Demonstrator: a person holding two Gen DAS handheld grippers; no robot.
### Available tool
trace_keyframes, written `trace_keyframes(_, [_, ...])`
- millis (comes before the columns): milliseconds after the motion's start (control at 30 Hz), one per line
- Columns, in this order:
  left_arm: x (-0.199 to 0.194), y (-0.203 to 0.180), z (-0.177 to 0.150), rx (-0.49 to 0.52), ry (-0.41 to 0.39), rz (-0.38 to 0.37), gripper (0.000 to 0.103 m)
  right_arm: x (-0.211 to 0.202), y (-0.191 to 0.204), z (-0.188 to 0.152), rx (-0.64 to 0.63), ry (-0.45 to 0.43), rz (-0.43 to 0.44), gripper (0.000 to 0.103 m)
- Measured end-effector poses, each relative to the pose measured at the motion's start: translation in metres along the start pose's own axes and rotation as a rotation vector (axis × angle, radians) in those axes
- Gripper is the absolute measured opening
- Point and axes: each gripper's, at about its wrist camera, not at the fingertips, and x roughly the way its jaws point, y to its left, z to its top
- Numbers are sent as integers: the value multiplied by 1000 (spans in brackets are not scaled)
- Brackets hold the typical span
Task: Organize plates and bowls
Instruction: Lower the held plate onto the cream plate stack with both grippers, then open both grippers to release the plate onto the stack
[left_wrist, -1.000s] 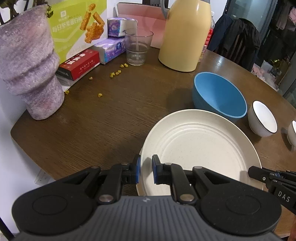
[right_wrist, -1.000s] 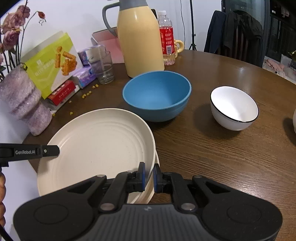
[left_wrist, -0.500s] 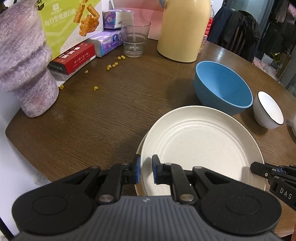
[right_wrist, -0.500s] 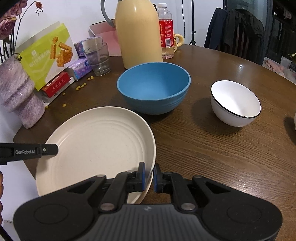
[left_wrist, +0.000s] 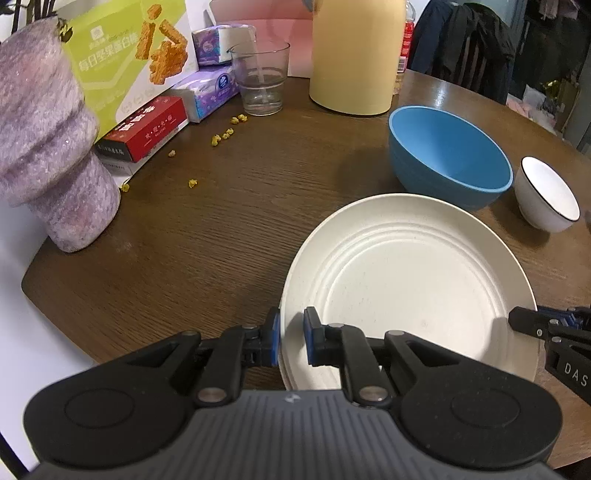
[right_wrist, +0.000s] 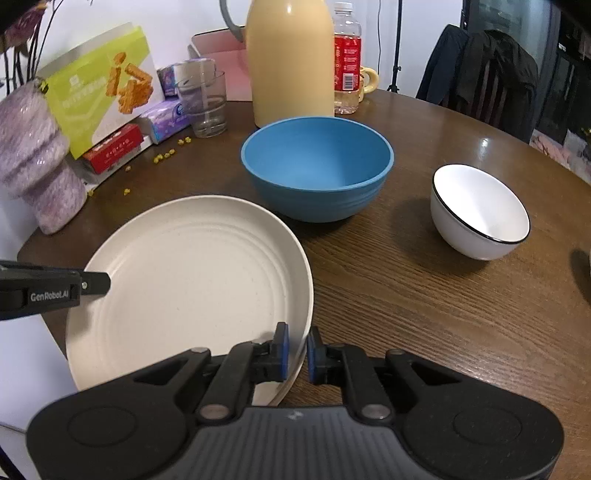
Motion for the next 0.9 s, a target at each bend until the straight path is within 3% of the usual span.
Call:
trace_keyframes(533, [4, -19, -4, 154, 25, 97, 14, 5, 4, -4, -28, 22, -18, 11])
trace_keyframes(900, [4, -26, -6, 190, 3, 135, 14, 7, 6, -8, -43, 11, -28, 11])
